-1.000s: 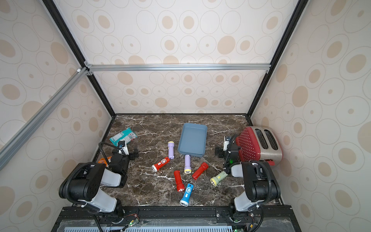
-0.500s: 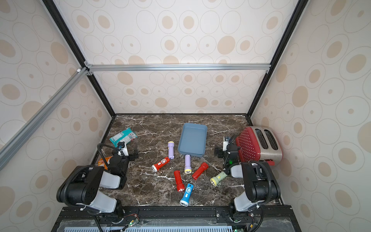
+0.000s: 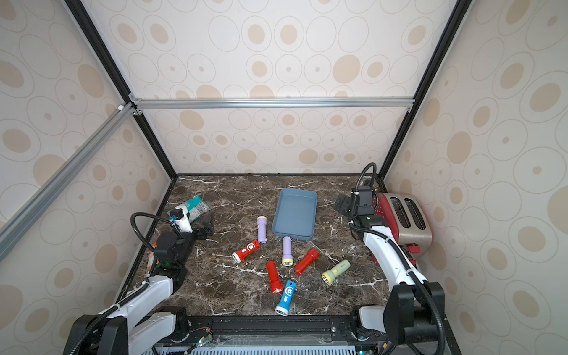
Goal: Put the flashlights into the storage boxes
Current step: Adjust the flashlight at the center of the board.
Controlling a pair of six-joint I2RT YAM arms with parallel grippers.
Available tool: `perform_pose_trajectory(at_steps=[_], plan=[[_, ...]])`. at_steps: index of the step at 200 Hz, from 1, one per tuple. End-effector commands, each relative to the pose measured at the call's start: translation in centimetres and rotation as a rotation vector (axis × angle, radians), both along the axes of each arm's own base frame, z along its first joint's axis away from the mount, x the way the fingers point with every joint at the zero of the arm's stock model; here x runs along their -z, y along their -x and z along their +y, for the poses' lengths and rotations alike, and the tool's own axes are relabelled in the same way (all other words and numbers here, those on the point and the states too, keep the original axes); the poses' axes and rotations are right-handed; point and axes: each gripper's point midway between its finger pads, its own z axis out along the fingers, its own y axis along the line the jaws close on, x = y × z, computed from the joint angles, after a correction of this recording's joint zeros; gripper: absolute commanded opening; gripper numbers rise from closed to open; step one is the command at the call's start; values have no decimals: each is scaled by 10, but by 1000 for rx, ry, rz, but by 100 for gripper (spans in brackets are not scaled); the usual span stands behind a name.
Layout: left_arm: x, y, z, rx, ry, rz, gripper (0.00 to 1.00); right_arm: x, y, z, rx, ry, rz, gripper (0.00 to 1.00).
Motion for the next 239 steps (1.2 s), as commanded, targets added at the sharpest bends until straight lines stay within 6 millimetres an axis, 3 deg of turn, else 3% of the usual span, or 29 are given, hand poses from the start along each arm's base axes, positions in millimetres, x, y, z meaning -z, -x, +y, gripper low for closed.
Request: perform_pose_trajectory(at_steps=[1,15,42,53,69,86,96,111,121,135,155,170,188,239], plan=[[35,17,40,-255,137,118,99,51,52,16,7,-90,273,100],[38,21,43,-276,190,110,99,44,67,21,2,-114,252,100],[31,11,-7,-29,369,107,97,41,109,35,-14,-202,229,95],[37,9,-30,19,471,143,88,44,127,37,-13,-223,231,95],[52,15,-66,31,600,221,88,55,158,28,71,-243,270,95],[33,17,-119,148,585,198,98,64,182,28,111,-294,291,95],[15,15,-147,205,535,178,99,72,191,30,117,-319,302,95],[-6,12,-170,236,410,120,99,86,204,31,133,-341,336,94],[-9,9,-169,219,339,95,98,95,213,31,153,-350,378,94],[-2,8,-153,145,253,95,99,104,227,34,178,-378,444,93],[13,14,-119,14,97,56,99,113,239,36,208,-401,501,90],[20,17,-87,-148,171,69,99,119,243,35,241,-408,521,86],[9,19,-87,-128,168,14,99,123,239,38,268,-445,515,81],[12,15,-105,-35,154,5,99,143,233,49,357,-540,570,75]])
